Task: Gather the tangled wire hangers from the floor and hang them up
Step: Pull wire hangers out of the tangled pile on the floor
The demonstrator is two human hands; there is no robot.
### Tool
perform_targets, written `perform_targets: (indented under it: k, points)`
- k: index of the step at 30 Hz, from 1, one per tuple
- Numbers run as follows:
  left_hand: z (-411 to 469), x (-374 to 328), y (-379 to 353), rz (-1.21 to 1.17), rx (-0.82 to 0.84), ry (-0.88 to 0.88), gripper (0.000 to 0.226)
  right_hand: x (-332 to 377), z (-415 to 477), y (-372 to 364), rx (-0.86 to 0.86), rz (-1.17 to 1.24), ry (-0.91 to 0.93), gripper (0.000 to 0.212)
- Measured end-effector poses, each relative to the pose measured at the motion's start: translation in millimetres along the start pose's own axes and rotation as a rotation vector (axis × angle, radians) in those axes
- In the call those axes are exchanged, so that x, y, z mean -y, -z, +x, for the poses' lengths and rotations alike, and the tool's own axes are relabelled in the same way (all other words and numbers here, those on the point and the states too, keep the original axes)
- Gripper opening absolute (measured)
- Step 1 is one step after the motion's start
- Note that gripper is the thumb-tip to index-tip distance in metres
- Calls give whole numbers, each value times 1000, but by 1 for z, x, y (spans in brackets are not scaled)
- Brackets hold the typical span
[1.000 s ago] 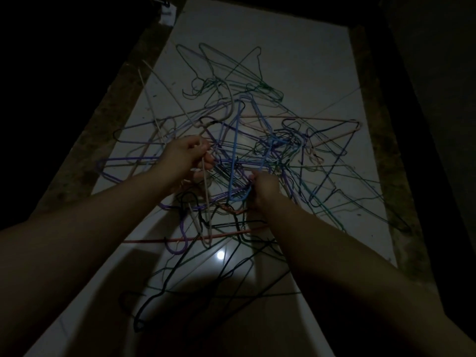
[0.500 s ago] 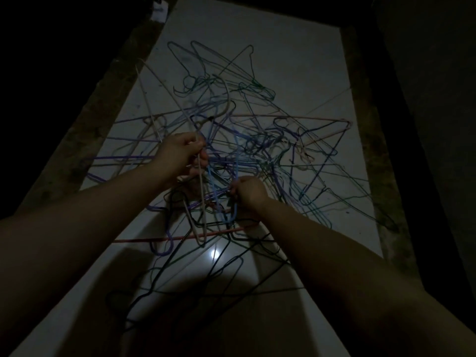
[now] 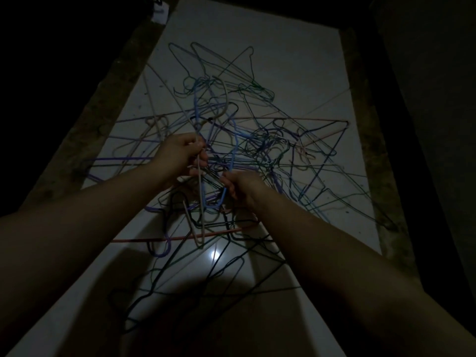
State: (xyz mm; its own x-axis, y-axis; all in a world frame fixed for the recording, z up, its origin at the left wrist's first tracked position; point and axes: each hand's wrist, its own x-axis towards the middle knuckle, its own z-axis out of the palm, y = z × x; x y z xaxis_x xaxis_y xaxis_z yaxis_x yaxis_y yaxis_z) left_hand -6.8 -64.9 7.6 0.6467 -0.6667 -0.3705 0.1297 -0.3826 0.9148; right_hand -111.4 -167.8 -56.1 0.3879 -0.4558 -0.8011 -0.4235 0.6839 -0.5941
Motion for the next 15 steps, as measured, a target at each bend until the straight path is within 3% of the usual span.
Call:
perform_targets:
  k: [7,15]
  points:
    - [-2,0,7,8,-1,-11,27,-8,-3,4,36,-1,-40,14]
    - [-1,1,12,11,9,-2,24,-2,-14,-11,99,-264,24,9]
